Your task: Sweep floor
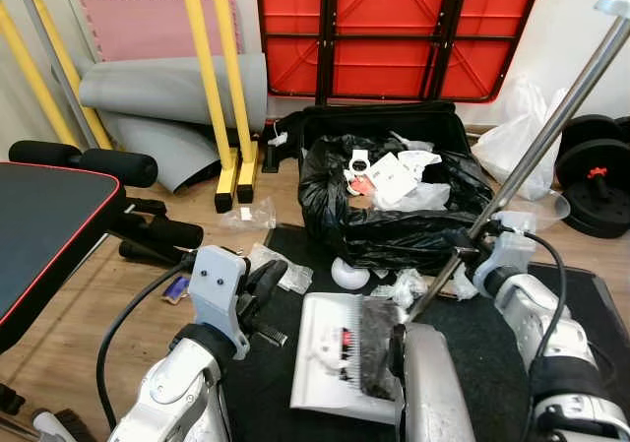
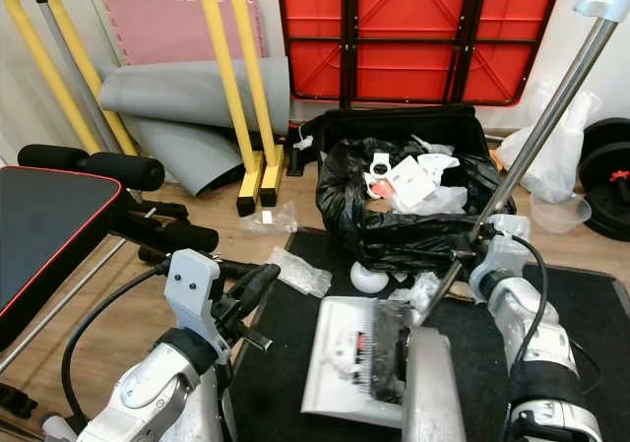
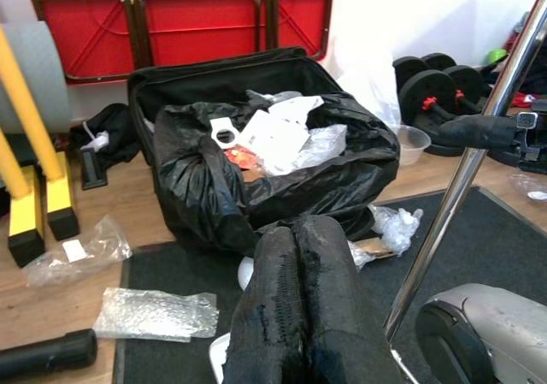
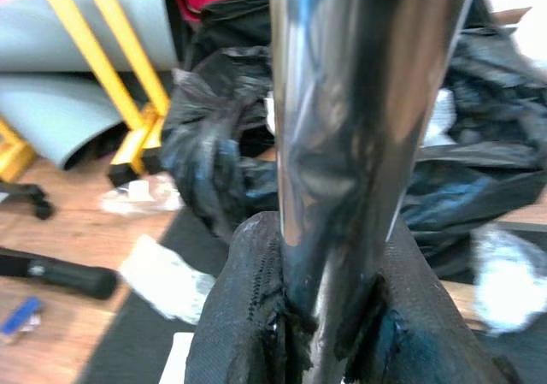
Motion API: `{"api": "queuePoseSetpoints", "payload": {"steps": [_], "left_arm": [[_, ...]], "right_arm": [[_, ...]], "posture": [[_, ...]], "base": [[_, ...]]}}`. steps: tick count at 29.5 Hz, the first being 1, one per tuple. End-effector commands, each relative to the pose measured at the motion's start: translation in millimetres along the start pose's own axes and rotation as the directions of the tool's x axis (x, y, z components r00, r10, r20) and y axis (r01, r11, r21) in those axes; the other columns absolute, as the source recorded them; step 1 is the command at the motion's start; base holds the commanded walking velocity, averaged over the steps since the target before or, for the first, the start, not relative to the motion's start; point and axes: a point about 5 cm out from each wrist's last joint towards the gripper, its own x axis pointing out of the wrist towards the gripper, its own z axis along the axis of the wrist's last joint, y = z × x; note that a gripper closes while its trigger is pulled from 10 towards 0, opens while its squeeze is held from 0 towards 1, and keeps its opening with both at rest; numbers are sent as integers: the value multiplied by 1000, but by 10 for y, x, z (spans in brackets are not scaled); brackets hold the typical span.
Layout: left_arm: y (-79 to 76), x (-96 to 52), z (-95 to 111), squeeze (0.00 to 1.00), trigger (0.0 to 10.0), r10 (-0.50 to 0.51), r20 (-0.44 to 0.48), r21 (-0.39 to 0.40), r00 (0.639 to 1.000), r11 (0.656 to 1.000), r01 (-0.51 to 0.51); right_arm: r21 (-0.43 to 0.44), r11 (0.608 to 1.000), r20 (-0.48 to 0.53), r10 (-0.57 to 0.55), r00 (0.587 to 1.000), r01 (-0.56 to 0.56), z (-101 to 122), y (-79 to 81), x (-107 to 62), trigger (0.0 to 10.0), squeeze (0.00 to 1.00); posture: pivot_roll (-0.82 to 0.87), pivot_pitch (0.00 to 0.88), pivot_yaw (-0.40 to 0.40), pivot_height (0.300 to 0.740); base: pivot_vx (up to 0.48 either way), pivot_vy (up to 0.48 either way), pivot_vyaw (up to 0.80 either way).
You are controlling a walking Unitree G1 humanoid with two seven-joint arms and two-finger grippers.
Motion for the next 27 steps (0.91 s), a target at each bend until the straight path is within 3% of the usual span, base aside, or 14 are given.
{"api": "queuePoseSetpoints", "payload": {"steps": [1,3,10,14,27], "left_arm": [[-59,-12,-18,0,10000,-136,-6,4,991,991,136],[-56,-9,-17,0,10000,-135,-6,5,991,991,135],[-49,-5,-11,0,10000,-132,-7,8,991,991,132],[8,15,11,0,10000,-79,-9,2,997,997,79],[148,106,49,0,10000,66,-5,-15,998,998,-66]], "right_arm": [[25,999,105,25,994,-28,260,49,32,10000,0],[72,997,149,22,989,-33,367,66,52,10000,0],[113,992,220,35,975,-61,563,136,80,10000,0],[139,987,265,47,963,-86,700,195,86,10000,0],[157,983,296,40,954,-90,798,217,100,10000,0]], "posture": [[-97,0,-25,400],[-98,0,-25,400],[-93,0,-25,415],[-90,0,-26,435],[-95,0,-27,475]], "base": [[0,0,0],[0,0,0],[0,0,0],[0,0,0],[0,0,0]]}}
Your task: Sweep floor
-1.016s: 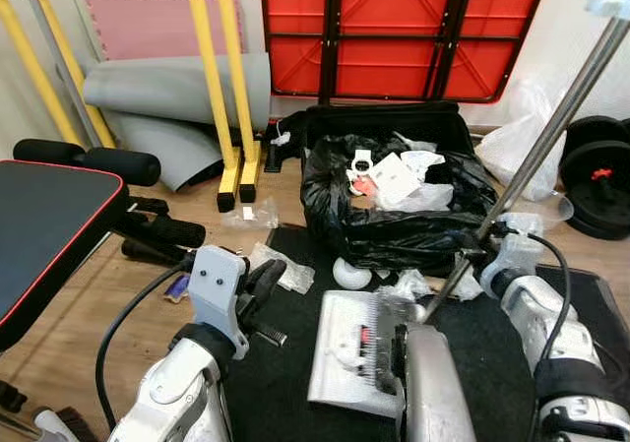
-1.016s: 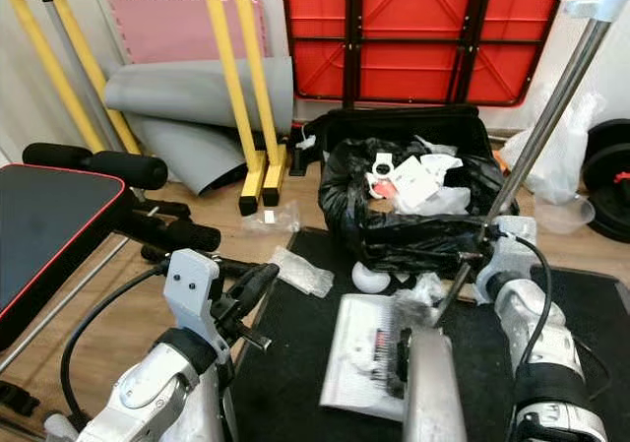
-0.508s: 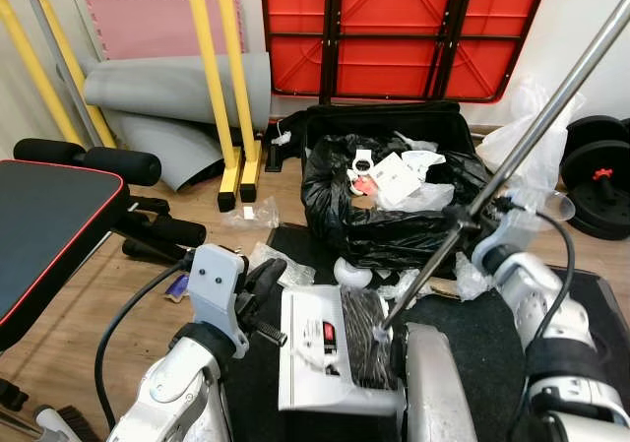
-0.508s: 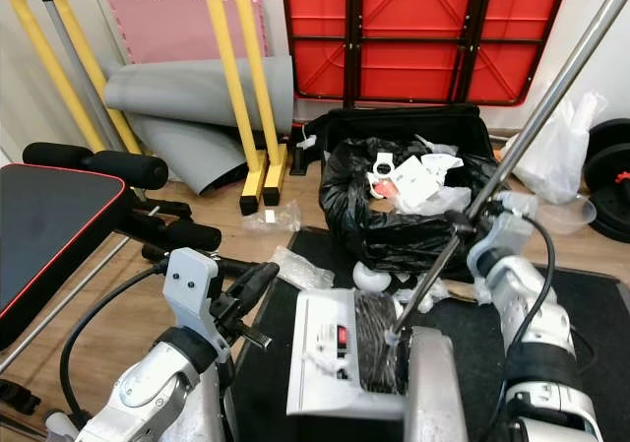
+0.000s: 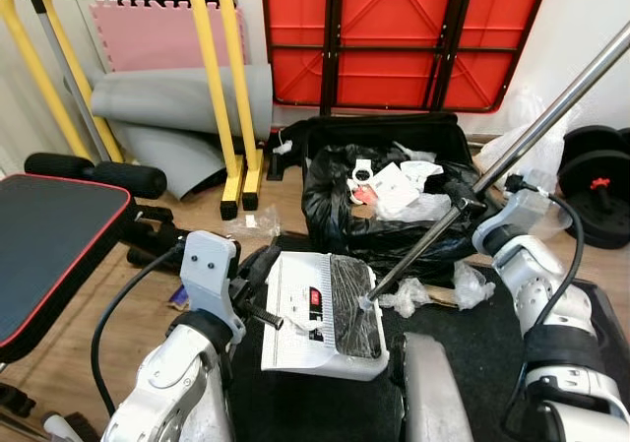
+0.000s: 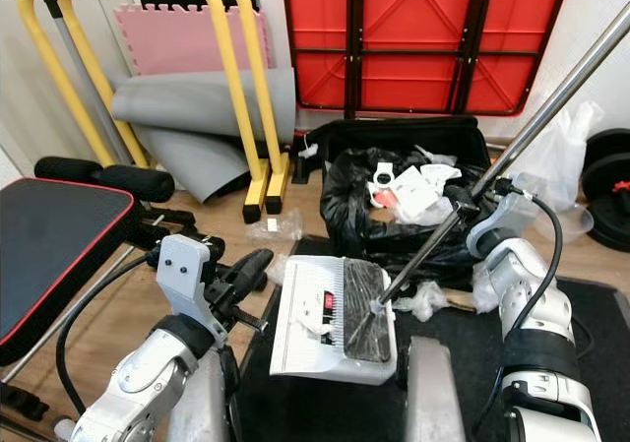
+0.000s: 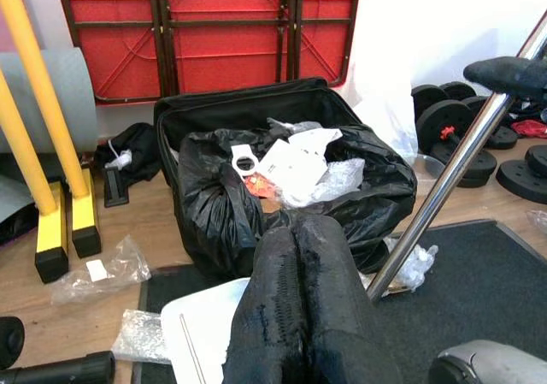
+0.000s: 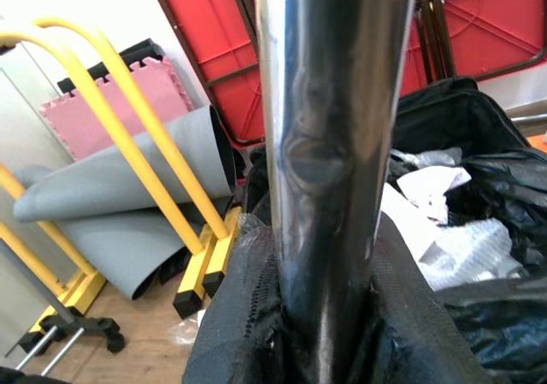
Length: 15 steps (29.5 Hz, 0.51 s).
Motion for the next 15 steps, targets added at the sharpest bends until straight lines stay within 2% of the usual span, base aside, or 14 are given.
{"api": "queuePoseSetpoints", "payload": {"steps": [1,15], "left_arm": [[52,-2,-46,0,10000,29,-31,5,999,1000,-29],[60,12,-62,0,10000,49,-49,8,998,999,-49]], "right_arm": [[32,999,86,25,996,-28,210,78,48,10000,0],[8,999,65,50,997,-50,115,168,51,10000,0]], "posture": [[-96,0,-27,480],[-95,0,-27,535]], "base": [[0,0,0],[0,0,0]]}}
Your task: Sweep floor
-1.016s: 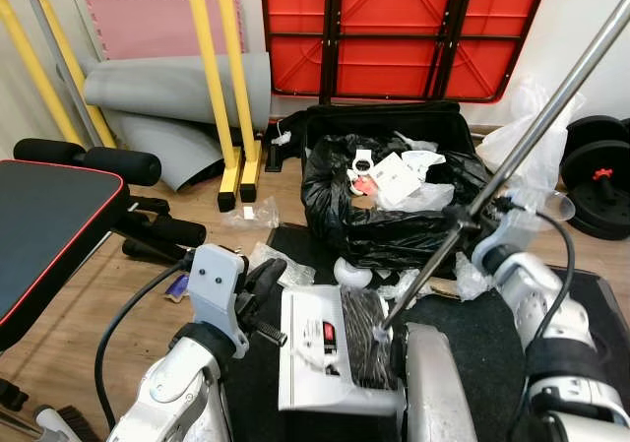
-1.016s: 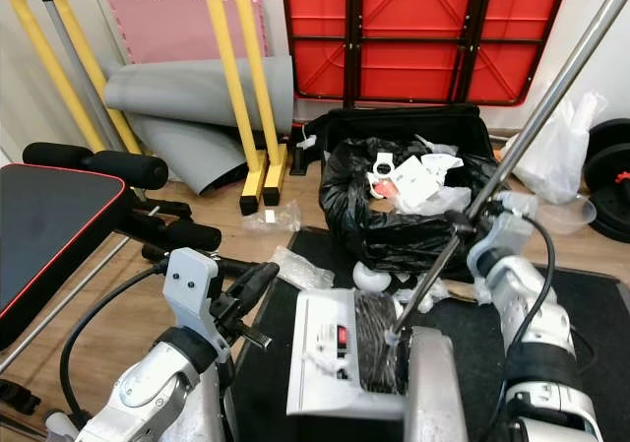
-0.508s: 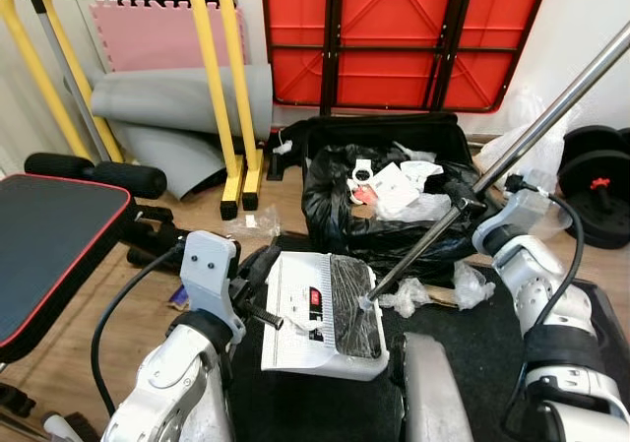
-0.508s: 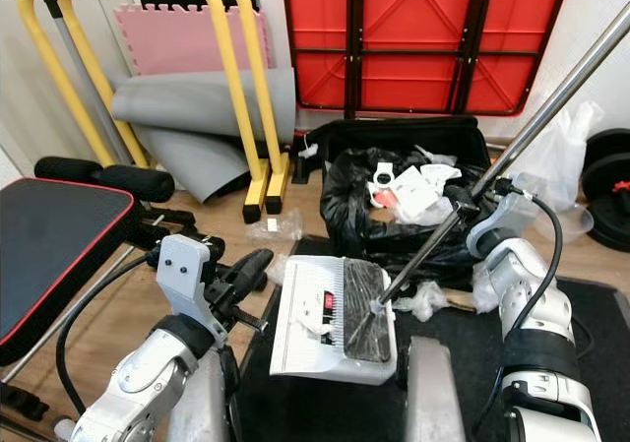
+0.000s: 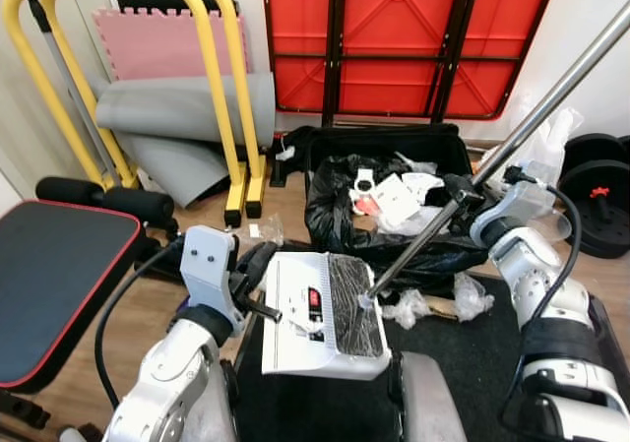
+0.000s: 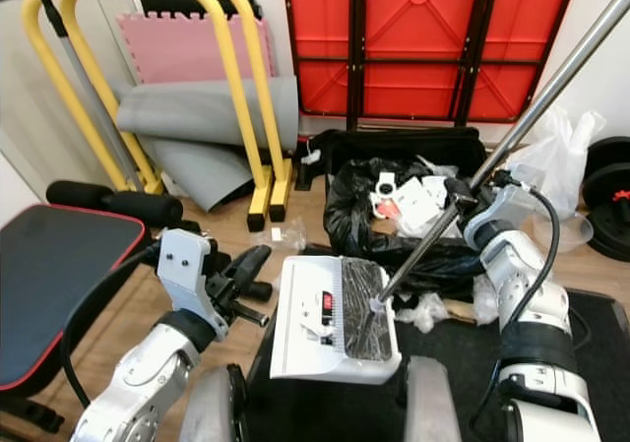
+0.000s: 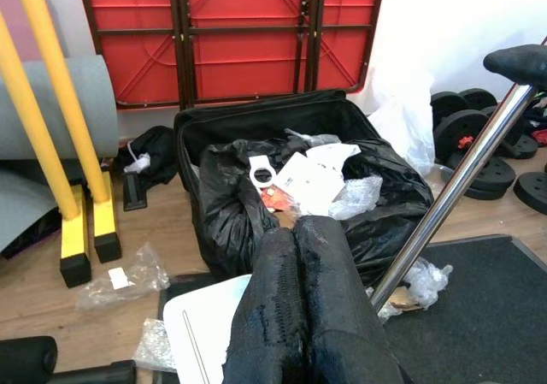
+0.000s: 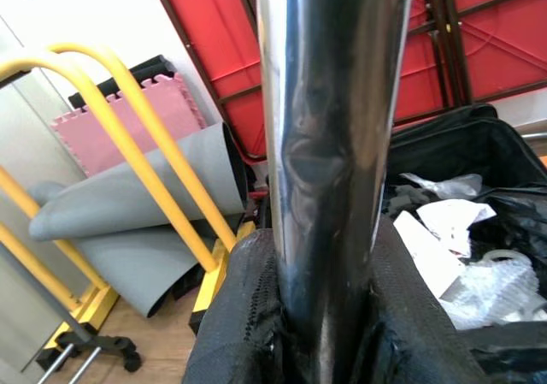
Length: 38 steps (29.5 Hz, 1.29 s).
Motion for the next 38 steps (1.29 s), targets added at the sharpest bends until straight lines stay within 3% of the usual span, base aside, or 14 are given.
{"api": "queuePoseSetpoints", "payload": {"steps": [1,6,38], "left_arm": [[31,2,-55,0,10000,26,-51,7,998,1000,-25],[35,10,-42,0,10000,26,-36,8,999,1000,-26],[32,17,-39,0,10000,26,-28,19,999,999,-25]], "right_arm": [[0,999,70,41,997,-41,138,103,24,10000,0],[0,999,71,42,997,-43,139,106,24,10000,0],[-4,999,77,53,996,-53,146,136,27,10000,0]], "posture": [[-95,0,-27,540],[-95,0,-27,550],[-95,0,-26,685]], "base": [[-289,0,0],[-370,0,0],[-30,0,0]]}}
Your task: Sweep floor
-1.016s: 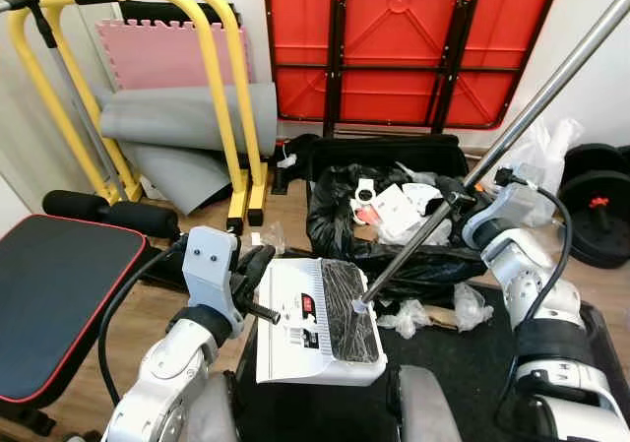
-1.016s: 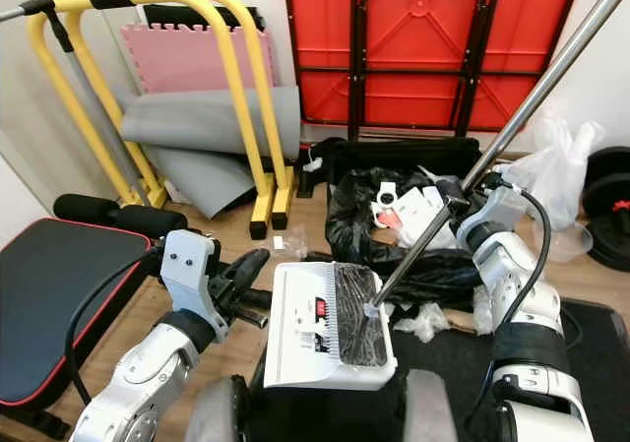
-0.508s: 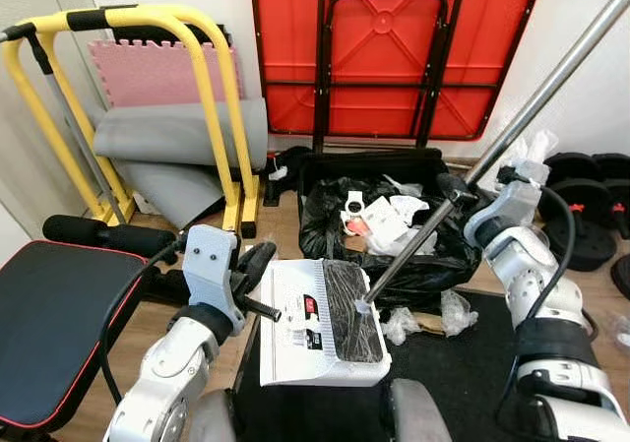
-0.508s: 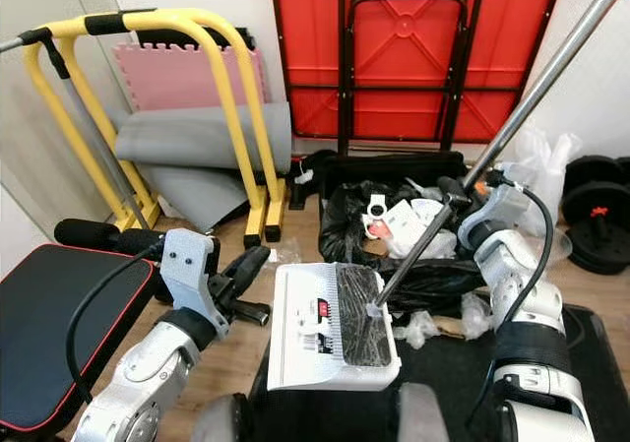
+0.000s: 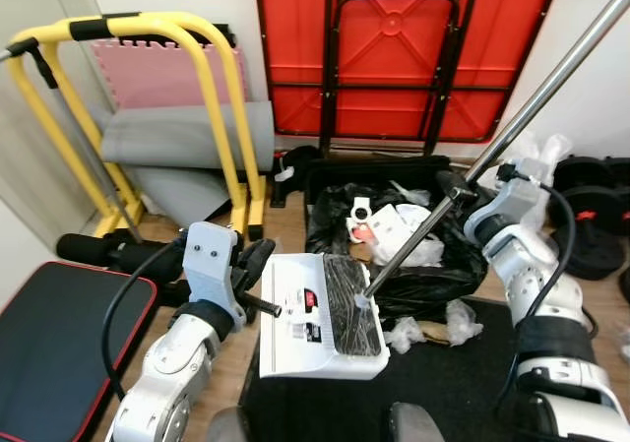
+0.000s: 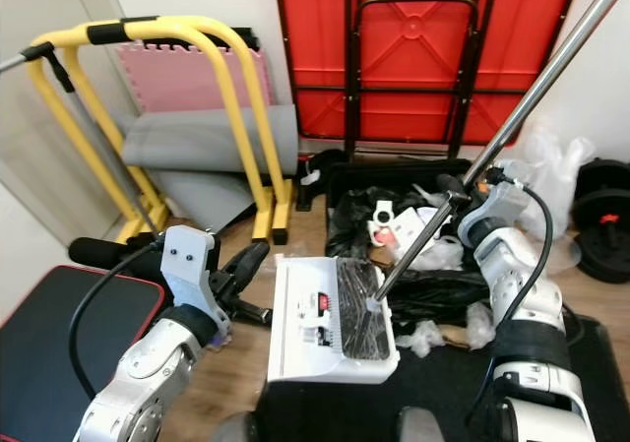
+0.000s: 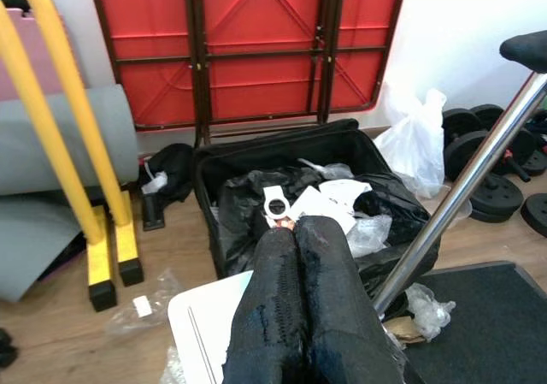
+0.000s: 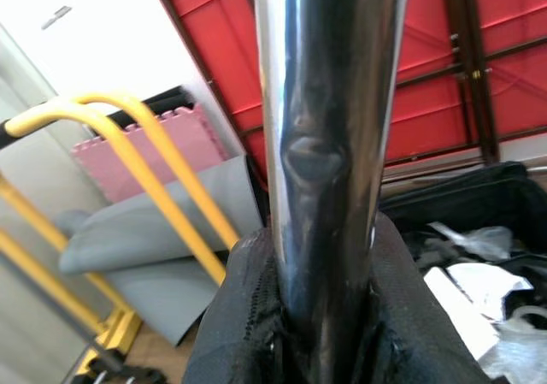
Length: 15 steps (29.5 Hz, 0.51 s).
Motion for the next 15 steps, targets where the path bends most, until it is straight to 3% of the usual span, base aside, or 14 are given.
{"api": "queuePoseSetpoints", "payload": {"steps": [1,15], "left_arm": [[31,-13,-22,0,10000,8,-13,11,1000,1000,-8],[22,-11,-20,0,10000,-1,-8,15,1000,1000,1]], "right_arm": [[3,999,69,43,997,-43,136,100,27,10000,0],[4,999,60,52,997,-53,104,124,25,10000,0]], "posture": [[-95,0,-26,695],[-95,0,-27,740]], "base": [[0,0,0],[0,0,0]]}}
